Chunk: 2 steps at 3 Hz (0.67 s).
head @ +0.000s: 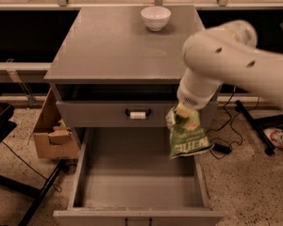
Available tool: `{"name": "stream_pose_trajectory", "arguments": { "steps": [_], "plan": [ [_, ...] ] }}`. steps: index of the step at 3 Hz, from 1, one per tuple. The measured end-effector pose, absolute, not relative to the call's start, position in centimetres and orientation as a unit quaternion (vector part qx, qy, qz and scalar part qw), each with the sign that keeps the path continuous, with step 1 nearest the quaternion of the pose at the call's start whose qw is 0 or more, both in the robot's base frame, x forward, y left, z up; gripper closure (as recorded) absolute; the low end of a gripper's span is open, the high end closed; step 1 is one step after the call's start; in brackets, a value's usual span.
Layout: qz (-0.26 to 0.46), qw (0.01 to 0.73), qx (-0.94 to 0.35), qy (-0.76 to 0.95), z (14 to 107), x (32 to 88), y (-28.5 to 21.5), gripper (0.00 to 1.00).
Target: Pick green jalapeno chip bag from middle drawer and place on counter
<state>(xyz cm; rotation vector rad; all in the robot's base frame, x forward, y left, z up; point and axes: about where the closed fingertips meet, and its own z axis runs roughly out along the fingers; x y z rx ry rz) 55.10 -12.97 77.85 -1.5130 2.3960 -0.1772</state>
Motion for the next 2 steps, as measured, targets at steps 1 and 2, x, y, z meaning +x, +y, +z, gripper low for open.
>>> {"name": "stream_pose_trajectory", "arguments": {
  "steps": [1, 2],
  "plan": [
    [-0.076, 0.137, -0.506, 0.848, 83.7, 57.1, -16.0, 1.0],
    [-0.096, 0.132, -0.48, 0.862, 90.1, 58.3, -18.0, 1.0]
  ]
}}
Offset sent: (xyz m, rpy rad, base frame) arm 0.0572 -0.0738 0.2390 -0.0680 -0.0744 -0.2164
